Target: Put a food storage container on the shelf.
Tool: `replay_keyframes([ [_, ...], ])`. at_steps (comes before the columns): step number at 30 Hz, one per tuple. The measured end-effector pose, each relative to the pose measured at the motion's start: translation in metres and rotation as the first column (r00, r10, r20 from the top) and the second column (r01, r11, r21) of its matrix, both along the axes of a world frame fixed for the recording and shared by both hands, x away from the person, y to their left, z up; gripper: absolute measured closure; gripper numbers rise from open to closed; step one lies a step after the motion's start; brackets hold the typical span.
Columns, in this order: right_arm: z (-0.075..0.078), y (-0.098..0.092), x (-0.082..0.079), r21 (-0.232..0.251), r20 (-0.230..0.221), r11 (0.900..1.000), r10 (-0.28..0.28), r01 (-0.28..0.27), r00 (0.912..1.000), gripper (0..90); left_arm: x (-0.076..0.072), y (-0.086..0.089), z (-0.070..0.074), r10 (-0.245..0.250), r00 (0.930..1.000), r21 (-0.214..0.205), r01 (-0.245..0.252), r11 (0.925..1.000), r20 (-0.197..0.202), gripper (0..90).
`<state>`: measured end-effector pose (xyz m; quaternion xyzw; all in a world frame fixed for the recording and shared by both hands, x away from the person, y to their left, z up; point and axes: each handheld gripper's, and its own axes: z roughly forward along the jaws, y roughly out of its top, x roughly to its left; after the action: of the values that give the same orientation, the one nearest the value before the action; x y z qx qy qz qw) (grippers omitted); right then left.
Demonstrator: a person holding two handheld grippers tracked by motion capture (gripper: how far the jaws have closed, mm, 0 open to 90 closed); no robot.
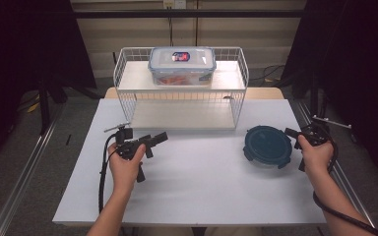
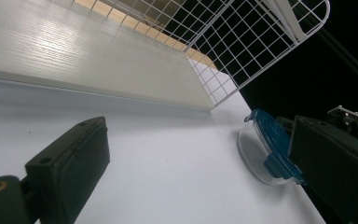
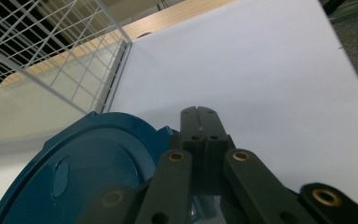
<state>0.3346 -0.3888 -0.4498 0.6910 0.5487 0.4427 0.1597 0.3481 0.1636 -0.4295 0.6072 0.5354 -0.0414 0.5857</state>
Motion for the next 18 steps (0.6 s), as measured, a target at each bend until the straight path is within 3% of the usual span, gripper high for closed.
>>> replay_keyframes([
  [9,-0.001,0.021,-0.006,-0.026,0.018,0.9995,0.021,-0.021,0.9996,90.0,-0.001,0.001,0.000,-0.012,0.9999,0.013,0.012,0.9998,-0.005,5.2],
  [18,0.002,0.017,-0.016,-0.023,0.005,0.9995,0.020,-0.020,0.9998,90.0,-0.002,0.001,0.002,-0.006,1.0000,0.001,0.006,1.0000,-0.004,5.3],
])
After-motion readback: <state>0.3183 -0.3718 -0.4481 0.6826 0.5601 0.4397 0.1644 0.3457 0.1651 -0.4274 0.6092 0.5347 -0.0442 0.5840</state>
